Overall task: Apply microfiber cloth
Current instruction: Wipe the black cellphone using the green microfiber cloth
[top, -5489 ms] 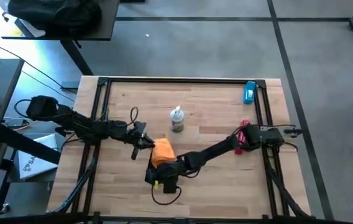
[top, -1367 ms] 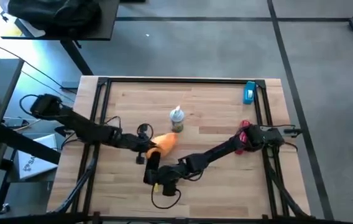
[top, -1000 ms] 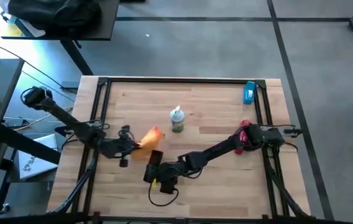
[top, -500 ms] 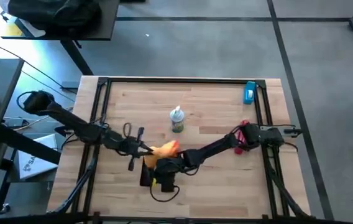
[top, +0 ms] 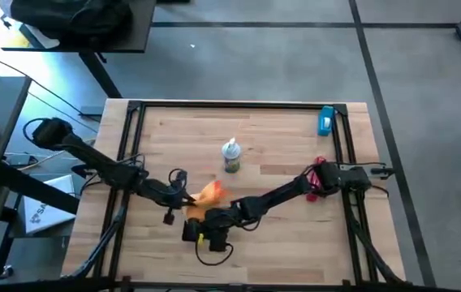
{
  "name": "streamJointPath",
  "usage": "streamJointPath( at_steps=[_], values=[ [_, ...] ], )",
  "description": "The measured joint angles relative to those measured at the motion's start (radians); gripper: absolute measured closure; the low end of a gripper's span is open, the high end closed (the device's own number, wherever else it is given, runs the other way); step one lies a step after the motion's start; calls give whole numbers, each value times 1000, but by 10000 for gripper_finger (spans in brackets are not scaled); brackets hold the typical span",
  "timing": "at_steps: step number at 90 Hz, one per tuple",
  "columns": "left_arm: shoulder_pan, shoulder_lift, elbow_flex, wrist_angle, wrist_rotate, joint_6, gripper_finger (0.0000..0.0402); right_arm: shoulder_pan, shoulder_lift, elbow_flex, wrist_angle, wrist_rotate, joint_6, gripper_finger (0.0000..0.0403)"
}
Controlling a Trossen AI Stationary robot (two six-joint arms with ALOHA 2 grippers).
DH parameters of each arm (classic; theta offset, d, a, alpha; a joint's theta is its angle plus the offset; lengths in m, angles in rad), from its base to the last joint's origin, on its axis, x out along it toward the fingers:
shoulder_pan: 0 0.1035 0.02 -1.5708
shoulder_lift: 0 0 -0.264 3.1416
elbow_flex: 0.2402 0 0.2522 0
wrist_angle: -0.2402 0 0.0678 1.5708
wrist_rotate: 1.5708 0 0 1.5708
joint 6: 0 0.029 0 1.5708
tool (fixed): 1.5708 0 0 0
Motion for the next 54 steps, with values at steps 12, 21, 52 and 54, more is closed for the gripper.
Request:
streamJointPath(
  at_steps=[12, 21, 52, 54],
  values=[
    [-26, -40, 0, -93, -51, -42, 401, 6, 0, 0, -3, 1, -3, 402],
    [-39, -67, -1, -142, -79, -70, 401, 8, 0, 0, -1, 3, -15, 402],
    [3, -67, -2, 90, -94, 78, 401, 6, 0, 0, -1, -7, -15, 402],
    [11, -53, -2, 108, -88, 84, 401, 6, 0, 0, 0, -6, -16, 402]
  ],
)
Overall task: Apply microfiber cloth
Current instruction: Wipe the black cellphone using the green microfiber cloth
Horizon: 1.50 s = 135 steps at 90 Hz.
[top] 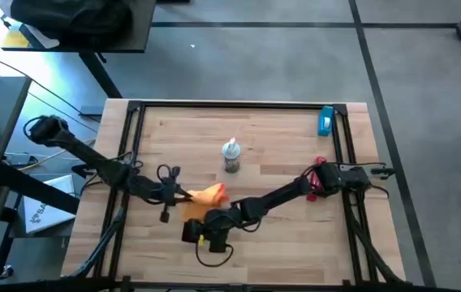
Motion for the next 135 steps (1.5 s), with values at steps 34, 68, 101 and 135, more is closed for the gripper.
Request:
streamJointPath(
  at_steps=[34, 68, 101, 135],
  values=[
    [98, 291, 3, 217, 203, -8, 401, -2, 0, -1, -24, -18, -3, 402],
    [29, 148, 3, -84, 161, -159, 401, -2, 0, -1, -20, -3, -17, 402],
    [-90, -63, -1, -195, 2, -167, 401, 0, -2, 0, -18, 32, 11, 402],
    [-233, -60, -15, -192, -250, -273, 401, 6, -7, 0, -44, 60, 0, 403]
  ],
)
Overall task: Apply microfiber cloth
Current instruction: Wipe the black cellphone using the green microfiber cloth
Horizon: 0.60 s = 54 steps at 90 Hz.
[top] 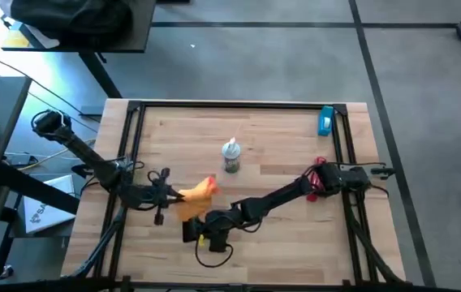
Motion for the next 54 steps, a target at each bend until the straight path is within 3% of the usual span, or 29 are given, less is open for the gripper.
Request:
streamJointPath(
  at_steps=[27, 43, 54],
  values=[
    [-70, 291, -75, 300, 0, -201, 402, 1, 0, 0, 0, 15, 23, 403],
    [-162, 393, -75, 467, 19, -284, 402, 2, 0, 0, 2, 14, 48, 403],
    [-230, 449, -74, 478, -66, -397, 402, 1, 0, -1, -3, 37, -10, 403]
  ],
)
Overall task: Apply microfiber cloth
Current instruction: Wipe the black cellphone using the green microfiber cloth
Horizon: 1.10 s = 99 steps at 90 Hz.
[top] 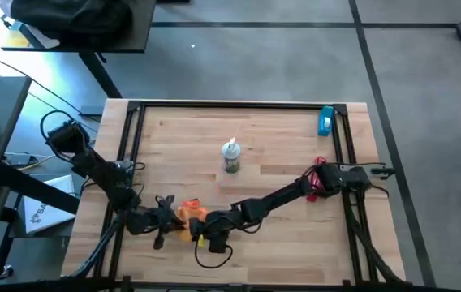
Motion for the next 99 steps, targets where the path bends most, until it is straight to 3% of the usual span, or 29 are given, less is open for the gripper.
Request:
streamJointPath(
  at_steps=[12, 23, 34, 44, 56, 65, 78, 99],
  values=[
    [-83, -17, 0, -13, -148, 5, 402, -7, -10, -1, 17, 38, -25, 403],
    [-153, -149, -1, -9, -318, 162, 402, -32, -91, -1, 14, 47, 84, 403],
    [-211, -312, 1, -4, -504, 408, 402, -64, -178, 0, 28, -15, 332, 403],
    [-195, -437, 0, -7, -621, 606, 402, -128, -250, 0, 20, -180, 640, 403],
    [-107, -520, 0, -7, -563, 651, 402, -207, -301, 1, 64, -491, 967, 403],
    [-38, -524, 0, -9, -438, 647, 402, -205, -301, 2, 104, -561, 1024, 403],
    [26, -525, -1, -4, -361, 631, 402, -182, -299, -39, 164, -524, 1007, 403],
    [102, -525, -1, 1, -313, 604, 402, -171, -300, -398, 677, -293, 1144, 403]
  ],
)
